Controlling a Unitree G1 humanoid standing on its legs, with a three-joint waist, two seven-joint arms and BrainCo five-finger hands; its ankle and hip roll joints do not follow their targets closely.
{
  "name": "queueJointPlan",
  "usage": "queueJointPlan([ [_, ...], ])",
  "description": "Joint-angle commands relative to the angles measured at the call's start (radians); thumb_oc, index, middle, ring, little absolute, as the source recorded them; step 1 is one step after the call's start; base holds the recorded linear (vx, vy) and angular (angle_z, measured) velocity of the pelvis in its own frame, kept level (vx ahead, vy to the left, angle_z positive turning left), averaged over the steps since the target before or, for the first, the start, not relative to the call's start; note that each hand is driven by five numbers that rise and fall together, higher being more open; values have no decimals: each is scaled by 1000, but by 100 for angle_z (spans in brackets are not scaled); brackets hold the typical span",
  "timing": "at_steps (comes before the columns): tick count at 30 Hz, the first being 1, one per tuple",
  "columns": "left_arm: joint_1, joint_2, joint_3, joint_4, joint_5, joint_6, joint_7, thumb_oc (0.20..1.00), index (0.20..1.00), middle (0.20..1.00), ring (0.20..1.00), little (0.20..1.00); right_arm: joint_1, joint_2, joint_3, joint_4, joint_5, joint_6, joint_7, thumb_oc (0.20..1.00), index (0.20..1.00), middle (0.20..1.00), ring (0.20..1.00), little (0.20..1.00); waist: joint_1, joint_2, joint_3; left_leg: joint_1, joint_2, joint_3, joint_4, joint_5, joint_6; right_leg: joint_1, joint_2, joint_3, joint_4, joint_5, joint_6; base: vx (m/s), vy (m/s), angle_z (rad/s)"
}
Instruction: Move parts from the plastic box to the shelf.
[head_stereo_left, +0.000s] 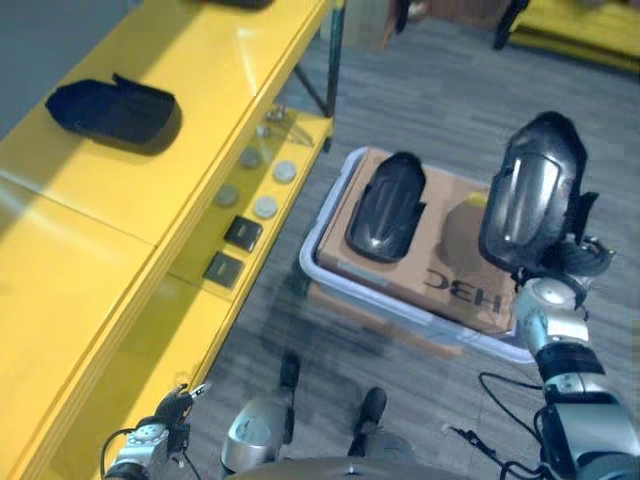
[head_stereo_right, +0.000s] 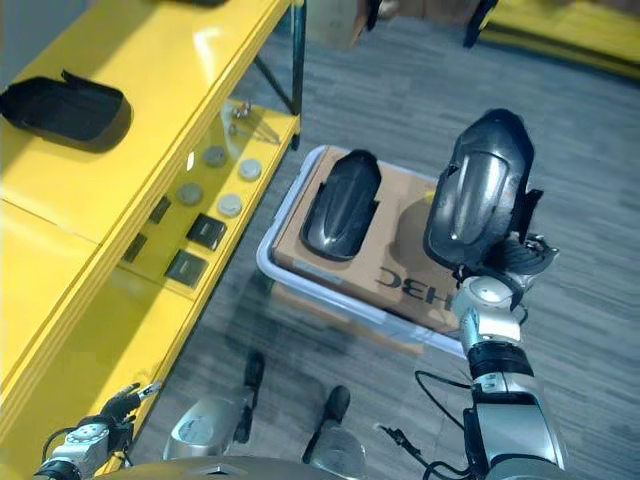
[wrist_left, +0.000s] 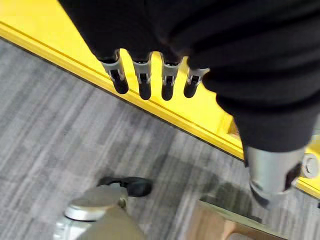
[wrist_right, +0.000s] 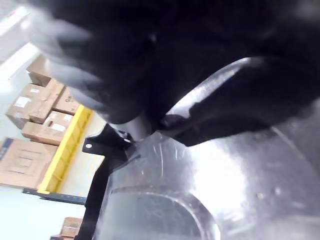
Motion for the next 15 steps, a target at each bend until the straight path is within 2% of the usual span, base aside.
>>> queueJointPlan([
  [1, -2, -31, 1, -12, -55, -67, -13, 1000, 1000, 1000, 1000, 1000, 23, -67, -22, -114, -78, -42, -35, 200, 200, 200, 200, 200, 19, 28, -75, 24, 44, -3, 23, -110, -33, -15, 23, 13, 38, -84, 16, 74, 21, -5],
  [2, -3, -33, 9, -40, -70, -66, -20, 1000, 1000, 1000, 1000, 1000, 31, -62, -24, -137, -83, -38, -31, 200, 200, 200, 200, 200, 18, 27, -83, 30, 45, 0, 20, -111, -33, -11, 23, 15, 35, -83, 16, 85, 33, -11],
  [3, -3, -33, 27, -150, -95, -37, -21, 1000, 1000, 1000, 1000, 1000, 62, -43, -24, -207, -106, -18, -17, 200, 200, 200, 200, 200, 15, 25, -103, 51, 47, 8, 12, -113, -34, 5, 24, 20, 27, -81, 18, 59, 28, -9],
  [4, -3, -33, 27, -150, -95, -37, -21, 1000, 1000, 1000, 1000, 1000, 63, -43, -25, -208, -106, -18, -17, 200, 200, 200, 200, 200, 15, 25, -104, 50, 47, 8, 12, -112, -34, 4, 24, 20, 27, -80, 18, 57, 43, -7],
  [5, -10, -19, 31, -295, -118, -20, -28, 1000, 1000, 1000, 1000, 1000, 88, -26, -15, -274, -126, -11, 9, 200, 200, 200, 200, 200, 11, 27, -115, 68, 51, 15, 8, -116, -34, 17, 25, 26, 24, -81, 19, 16, 32, -3],
  [8, -57, 33, 28, -535, -183, 89, -24, 1000, 1000, 1000, 1000, 1000, 117, 3, 23, -369, -157, 4, 63, 200, 200, 200, 200, 200, 0, 31, -139, 89, 50, 25, 3, -118, -31, 30, 25, 40, 19, -80, 20, 25, 48, -5],
  [11, -136, 50, 12, -642, -256, 161, -34, 1000, 1000, 1000, 1000, 1000, 104, 31, 68, -382, -108, -10, 140, 200, 200, 200, 200, 200, -12, 34, -154, 109, 51, 37, -2, -119, -27, 45, 27, 51, 15, -80, 21, 20, 32, -17],
  [15, -291, 28, -58, -672, -318, 225, -13, 1000, 1000, 1000, 1000, 1000, 20, 75, 169, -343, -112, -15, 162, 200, 200, 200, 200, 200, -35, 36, -170, 127, 50, 53, 0, -122, -24, 53, 27, 66, 19, -82, 24, 13, 27, -16],
])
